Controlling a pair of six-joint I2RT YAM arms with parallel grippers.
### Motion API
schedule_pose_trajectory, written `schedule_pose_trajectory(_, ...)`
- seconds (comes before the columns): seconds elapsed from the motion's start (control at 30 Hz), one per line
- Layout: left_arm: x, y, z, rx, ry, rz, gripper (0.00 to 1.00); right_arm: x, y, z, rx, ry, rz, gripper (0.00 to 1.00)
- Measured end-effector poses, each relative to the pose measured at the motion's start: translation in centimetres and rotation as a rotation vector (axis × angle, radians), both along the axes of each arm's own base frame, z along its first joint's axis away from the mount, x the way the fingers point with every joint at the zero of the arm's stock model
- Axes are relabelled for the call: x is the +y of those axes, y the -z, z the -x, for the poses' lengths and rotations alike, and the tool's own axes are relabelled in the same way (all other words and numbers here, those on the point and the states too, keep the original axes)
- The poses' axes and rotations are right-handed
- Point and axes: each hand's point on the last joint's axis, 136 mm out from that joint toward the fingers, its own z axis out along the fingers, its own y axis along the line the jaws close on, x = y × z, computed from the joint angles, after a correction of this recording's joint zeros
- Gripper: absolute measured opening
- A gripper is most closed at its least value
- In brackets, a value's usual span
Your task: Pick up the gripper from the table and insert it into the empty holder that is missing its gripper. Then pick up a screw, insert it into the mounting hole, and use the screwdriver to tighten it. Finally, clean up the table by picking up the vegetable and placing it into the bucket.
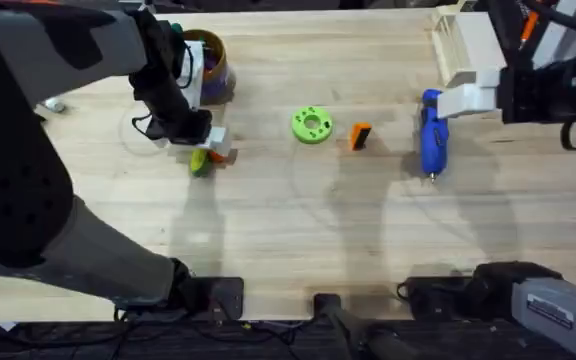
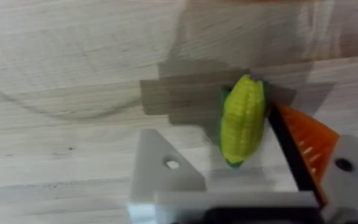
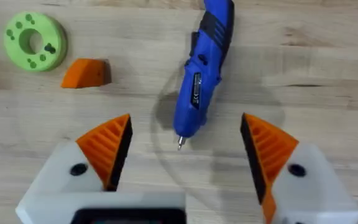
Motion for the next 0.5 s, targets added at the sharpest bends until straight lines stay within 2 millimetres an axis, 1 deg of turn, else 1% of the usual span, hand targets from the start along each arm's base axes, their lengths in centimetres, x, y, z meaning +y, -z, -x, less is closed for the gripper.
schedule_pose_trajectory(0.1,-0.01,0.0,0.0,0.0,0.0,0.0,0.595,0.0,0.01,0.01,0.0,0.0,0.0,0.992)
schedule_pose_trajectory(0.13,-0.01,0.0,0.01,0.0,-0.002,0.0,0.522,0.0,0.0,0.01,0.0,0.0,0.0,0.992)
schedule_pose_trajectory(0.17,-0.03,-0.01,-0.01,0.0,-0.001,0.002,0.409,0.0,0.0,0.01,0.0,0.0,0.0,0.993)
schedule_pose_trajectory(0.23,-0.05,-0.01,-0.01,0.0,-0.001,0.003,0.12,0.0,0.0,0.01,0.0,0.0,0.0,0.992)
schedule_pose_trajectory(0.27,-0.04,-0.02,-0.02,0.0,0.003,0.003,0.029,0.0,0.0,0.01,0.0,0.0,0.0,0.992)
schedule_pose_trajectory(0.33,-0.02,-0.02,-0.03,-0.001,0.003,0.001,0.006,0.0,0.0,0.01,0.0,0.0,0.0,0.992)
schedule_pose_trajectory(0.5,0.0,-0.02,-0.03,-0.001,0.003,0.0,0.005,0.0,0.01,0.01,0.001,0.0,0.0,0.992)
